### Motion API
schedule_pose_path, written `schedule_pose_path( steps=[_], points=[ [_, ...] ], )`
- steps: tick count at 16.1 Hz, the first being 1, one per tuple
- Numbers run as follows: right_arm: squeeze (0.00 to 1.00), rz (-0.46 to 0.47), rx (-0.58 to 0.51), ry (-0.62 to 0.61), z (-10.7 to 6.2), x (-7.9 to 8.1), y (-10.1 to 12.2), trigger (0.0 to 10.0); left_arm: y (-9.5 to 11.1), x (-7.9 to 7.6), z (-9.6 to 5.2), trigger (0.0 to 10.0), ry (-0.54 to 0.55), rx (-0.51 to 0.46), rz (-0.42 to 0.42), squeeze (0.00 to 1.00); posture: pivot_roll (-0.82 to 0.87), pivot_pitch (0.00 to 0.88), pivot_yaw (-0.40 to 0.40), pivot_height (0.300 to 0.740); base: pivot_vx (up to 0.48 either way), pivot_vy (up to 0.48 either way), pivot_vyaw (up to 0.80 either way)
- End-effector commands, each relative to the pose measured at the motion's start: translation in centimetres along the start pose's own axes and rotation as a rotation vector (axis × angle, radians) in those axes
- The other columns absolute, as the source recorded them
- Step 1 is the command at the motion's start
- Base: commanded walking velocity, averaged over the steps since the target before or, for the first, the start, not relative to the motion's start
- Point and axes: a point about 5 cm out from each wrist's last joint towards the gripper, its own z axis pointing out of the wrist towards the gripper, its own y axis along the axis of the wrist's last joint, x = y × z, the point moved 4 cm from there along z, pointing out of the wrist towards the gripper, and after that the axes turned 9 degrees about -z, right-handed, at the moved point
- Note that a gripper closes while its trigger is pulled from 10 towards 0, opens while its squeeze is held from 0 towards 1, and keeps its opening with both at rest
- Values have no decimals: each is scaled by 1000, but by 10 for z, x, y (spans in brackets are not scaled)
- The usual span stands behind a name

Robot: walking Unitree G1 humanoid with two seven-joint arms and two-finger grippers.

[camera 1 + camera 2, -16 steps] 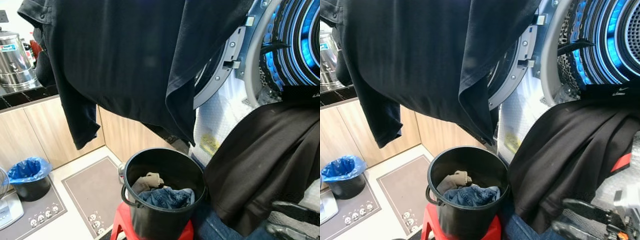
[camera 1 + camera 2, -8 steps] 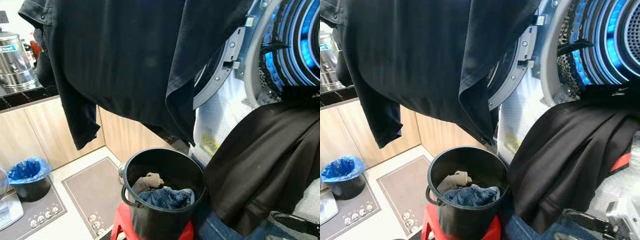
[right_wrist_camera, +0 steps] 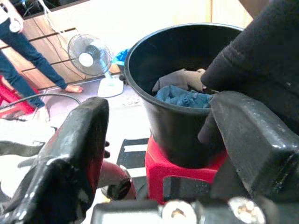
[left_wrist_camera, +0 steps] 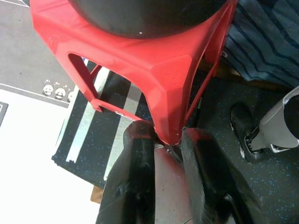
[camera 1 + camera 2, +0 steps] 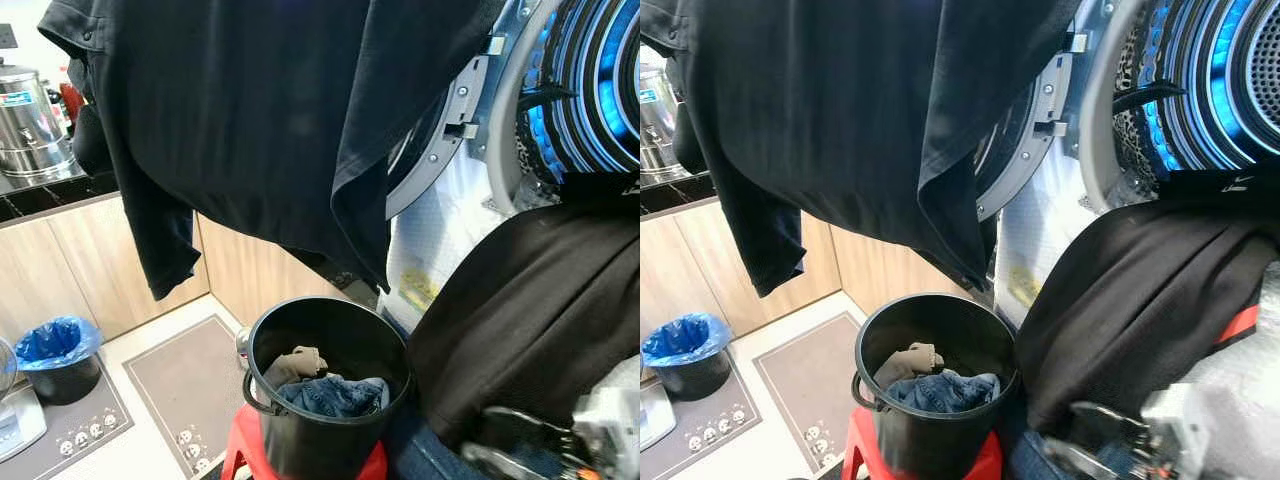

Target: Clothes washing

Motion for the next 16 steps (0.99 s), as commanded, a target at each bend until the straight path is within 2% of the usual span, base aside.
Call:
schedule_pose_path(
  steps=[1, 4, 6, 7, 9, 10, 12, 14, 16],
  points=[
    [0, -20, 3, -8, 13, 6, 4, 10000, -21, -2, -5, 10000, -4, 77, -2, 0, -84, 11, -50, 740, 0, 0, 0],
    [0, 2, 15, 14, 15, 11, -1, 10000, -25, -3, -6, 10000, -3, 83, -7, 0, -82, 16, -51, 740, 0, 0, 0],
    [0, -3, 31, 79, 6, 16, -2, 10000, -25, -2, -6, 10000, 0, 84, -8, 0, -82, 17, -50, 740, 0, 0, 0],
    [0, 3, 78, 78, 2, 15, -7, 10000, -24, -1, -6, 10000, 1, 82, -7, 0, -82, 17, -49, 740, 0, 0, 0],
    [0, 0, 155, 58, -4, 9, -17, 10000, -24, 0, -6, 10000, 3, 82, -8, 0, -82, 17, -49, 740, 0, 0, 0],
    [0, -45, 224, -14, -12, -9, -26, 10000, -23, 1, -6, 10000, 5, 81, -6, 0, -83, 16, -48, 740, 0, 0, 0],
    [0, -45, 243, -85, -13, -23, -30, 10000, -22, 1, -5, 10000, 5, 78, -7, 0, -83, 15, -48, 740, 0, 0, 0],
    [0, -46, 244, -100, -13, -26, -31, 10000, -22, 1, -5, 10000, 5, 78, -7, 0, -83, 15, -46, 740, 0, 0, 0],
    [0, -55, 237, -169, -14, -36, -34, 10000, -22, 1, -5, 10000, 4, 79, -8, 0, -81, 17, -44, 740, 0, 0, 0]
  ],
)
